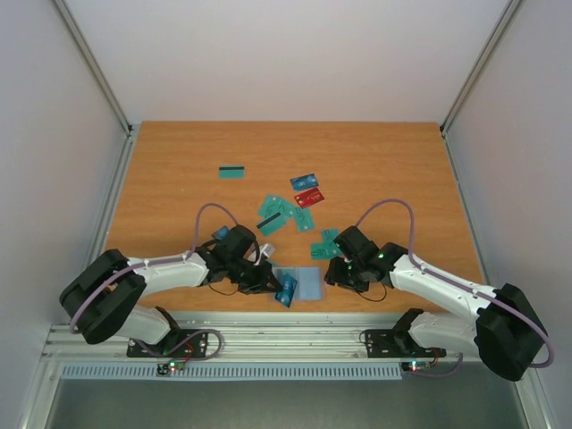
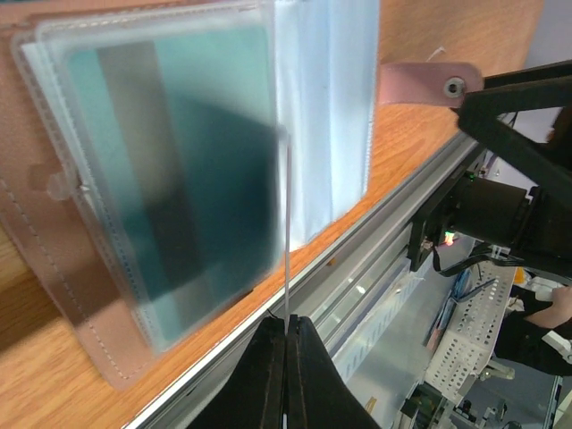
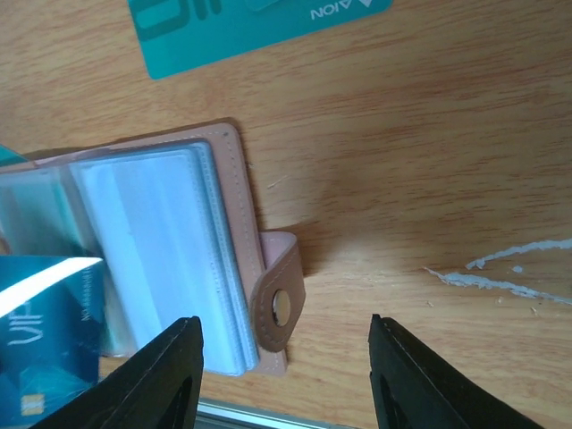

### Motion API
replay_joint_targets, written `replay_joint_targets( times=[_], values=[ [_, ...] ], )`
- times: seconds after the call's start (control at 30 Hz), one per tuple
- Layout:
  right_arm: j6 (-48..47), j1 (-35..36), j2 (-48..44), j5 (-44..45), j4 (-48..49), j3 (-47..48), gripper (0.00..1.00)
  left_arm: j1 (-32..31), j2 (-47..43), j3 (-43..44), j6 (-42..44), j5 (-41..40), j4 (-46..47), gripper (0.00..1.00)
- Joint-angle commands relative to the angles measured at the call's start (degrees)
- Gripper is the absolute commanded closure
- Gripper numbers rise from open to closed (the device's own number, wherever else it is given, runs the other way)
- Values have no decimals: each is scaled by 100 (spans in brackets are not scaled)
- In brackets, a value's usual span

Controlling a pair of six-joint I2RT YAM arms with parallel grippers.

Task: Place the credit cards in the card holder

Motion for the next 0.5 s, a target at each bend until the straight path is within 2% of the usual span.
replay_joint_targets(
  times=[0.0, 0.33, 0.47],
  values=[
    [-124, -32, 190, -28, 120, -15, 47, -27, -298, 117, 137, -41, 89, 100],
    [-202, -30, 409, -89, 203, -4, 48, -24, 135, 145, 235, -54, 261, 100],
    [-210, -33, 425, -110, 268, -81, 48, -24, 263, 168, 224, -9, 614, 100]
  ],
)
